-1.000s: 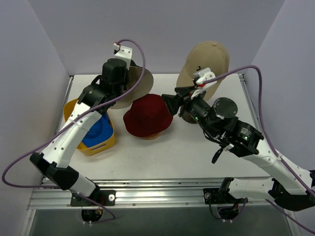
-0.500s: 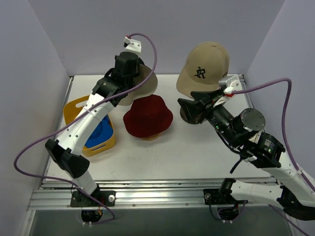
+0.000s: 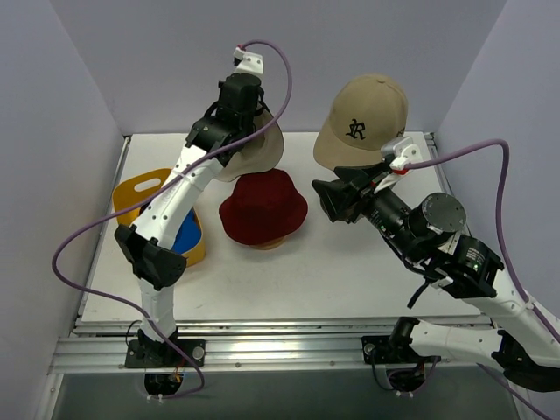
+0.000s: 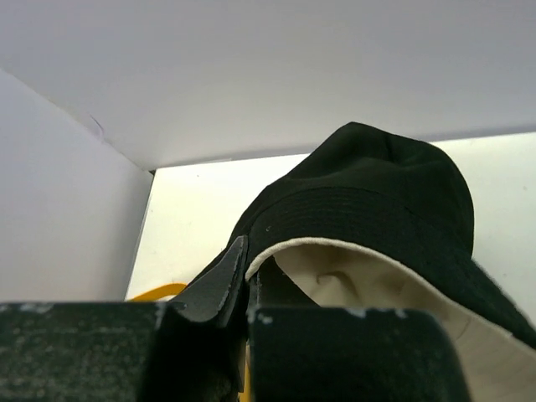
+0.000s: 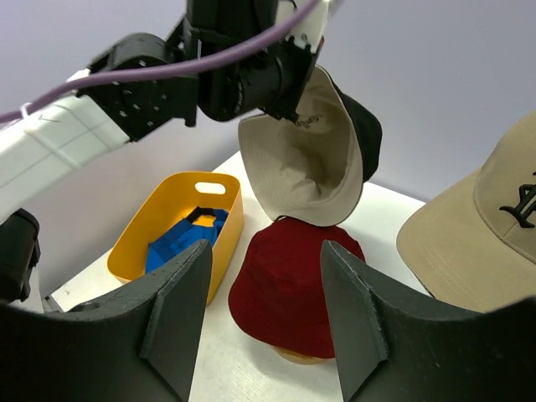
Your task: Stack the hats
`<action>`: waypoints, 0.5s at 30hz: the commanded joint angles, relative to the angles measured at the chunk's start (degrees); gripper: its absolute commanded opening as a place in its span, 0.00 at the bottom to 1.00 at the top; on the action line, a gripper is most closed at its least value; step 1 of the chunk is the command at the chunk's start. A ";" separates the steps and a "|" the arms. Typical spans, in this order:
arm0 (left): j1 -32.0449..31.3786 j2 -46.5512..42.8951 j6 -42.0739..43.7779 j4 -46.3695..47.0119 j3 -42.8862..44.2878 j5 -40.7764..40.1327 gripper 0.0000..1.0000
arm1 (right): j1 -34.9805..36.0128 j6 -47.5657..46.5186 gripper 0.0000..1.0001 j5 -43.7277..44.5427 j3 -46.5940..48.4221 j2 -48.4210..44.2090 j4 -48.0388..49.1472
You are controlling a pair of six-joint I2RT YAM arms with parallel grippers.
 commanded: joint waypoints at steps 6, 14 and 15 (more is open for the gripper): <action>1.78 -0.44 -0.93 3.58 -0.74 0.64 0.02 | -0.30 -0.43 0.50 -1.76 0.49 -1.20 1.72; 3.45 13.36 -0.40 -5.13 23.65 -0.07 0.02 | -0.30 -0.43 0.50 -2.03 0.57 -1.90 1.37; 3.45 13.63 -0.40 -5.13 24.44 0.02 0.03 | -0.30 -0.51 0.50 -2.03 0.57 -1.99 1.37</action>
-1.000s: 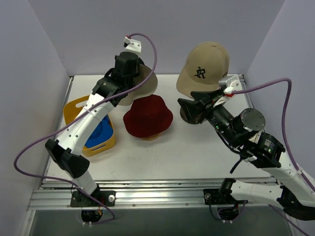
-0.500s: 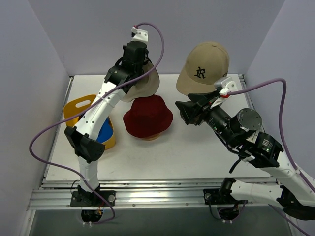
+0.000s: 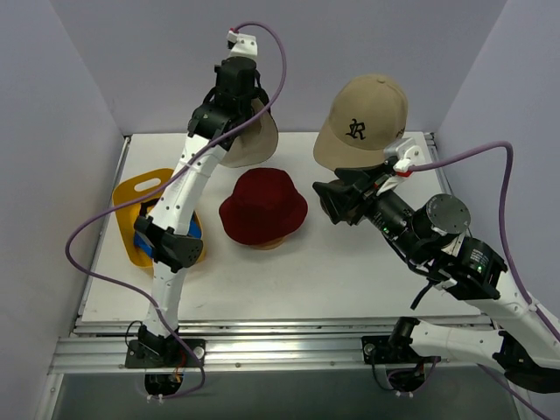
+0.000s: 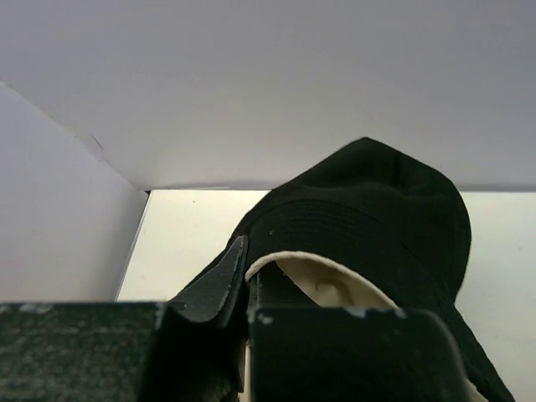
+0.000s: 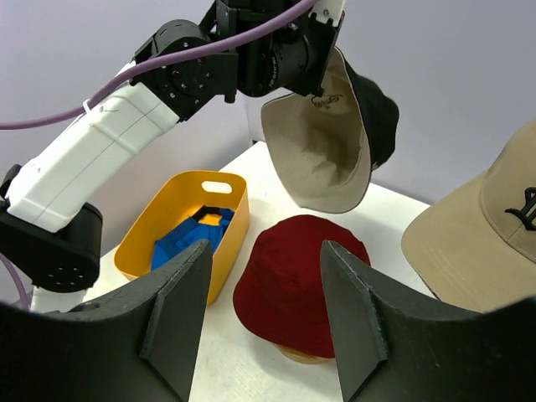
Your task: Stack the hats
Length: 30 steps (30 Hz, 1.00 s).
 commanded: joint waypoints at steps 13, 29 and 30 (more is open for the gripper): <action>-3.51 -22.05 -0.79 23.27 -38.98 7.64 0.02 | -0.39 0.21 0.50 -2.65 -0.22 -1.78 2.34; -10.98 -45.34 3.09 31.14 -70.63 14.51 0.04 | -0.30 0.82 0.50 0.34 -4.26 -1.95 3.39; -11.34 -46.23 2.74 31.23 -71.61 14.33 0.04 | -0.39 1.17 0.50 0.43 -5.48 -1.78 3.65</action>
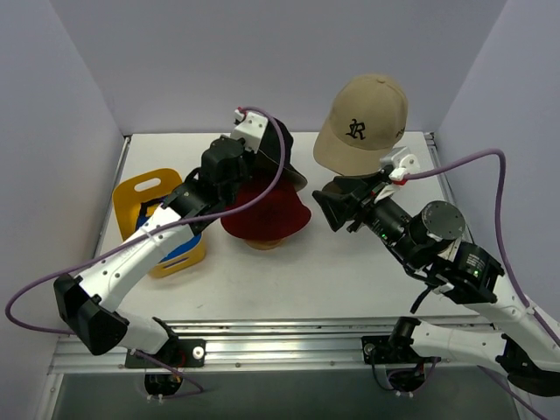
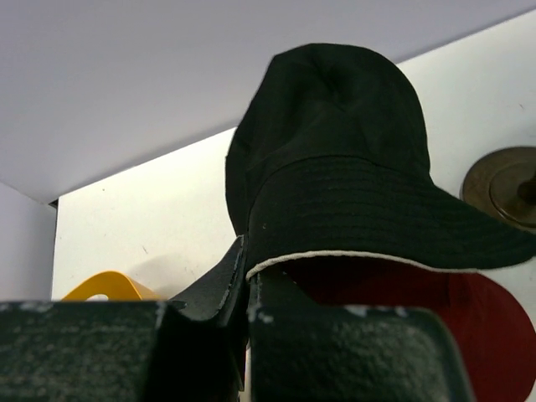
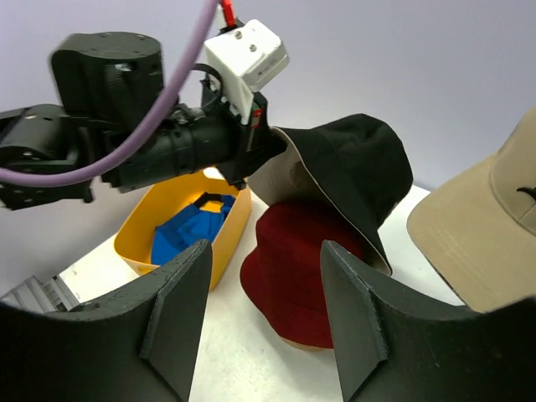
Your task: Stack the hats
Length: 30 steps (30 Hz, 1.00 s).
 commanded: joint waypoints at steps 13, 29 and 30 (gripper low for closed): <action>-4.21 -13.72 -9.24 10.45 -24.50 4.58 0.09 | -0.25 1.88 0.50 3.30 -5.68 7.08 6.45; -9.74 -19.00 -7.58 20.21 -36.65 10.38 0.18 | -0.08 30.69 0.47 17.00 -15.35 9.28 14.44; -9.92 -18.91 -7.49 20.56 -37.09 10.29 0.18 | 0.01 32.19 0.46 17.79 -16.22 9.55 15.14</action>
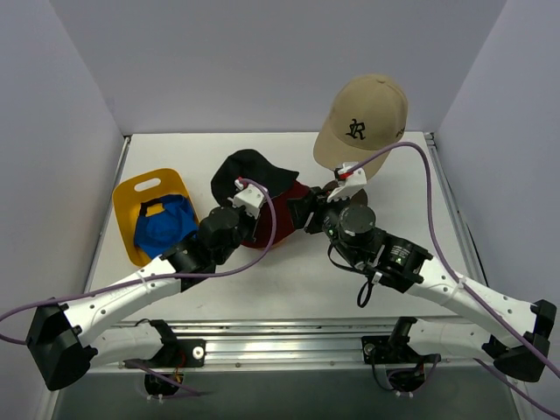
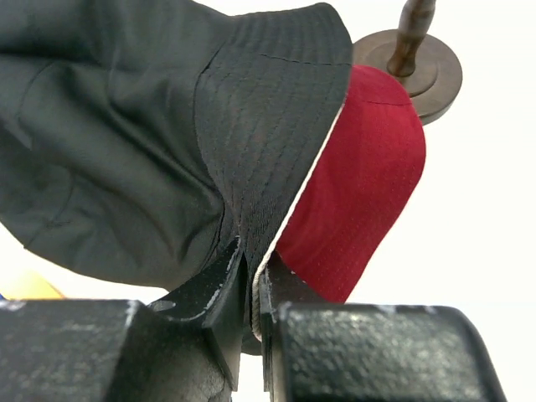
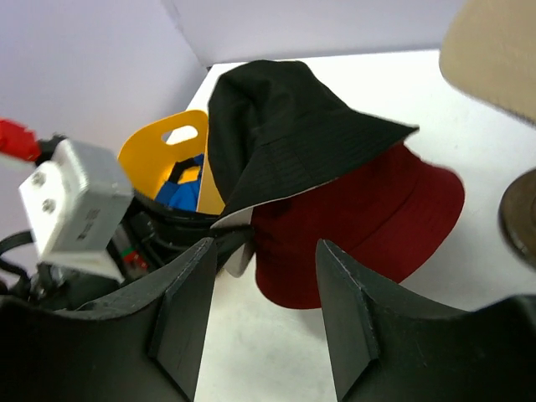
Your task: Stack the hats
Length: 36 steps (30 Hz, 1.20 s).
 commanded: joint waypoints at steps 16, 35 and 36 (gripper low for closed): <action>-1.97 -1.19 0.40 7.48 -2.94 1.32 0.18 | -0.17 29.58 0.49 16.43 0.22 10.79 5.82; -1.97 -1.63 2.16 8.71 -4.61 1.41 0.18 | -1.31 37.50 0.44 21.09 -0.75 16.08 9.77; -1.97 -1.54 2.16 8.71 -4.52 1.41 0.18 | -1.66 37.67 0.42 21.18 -0.84 16.25 9.86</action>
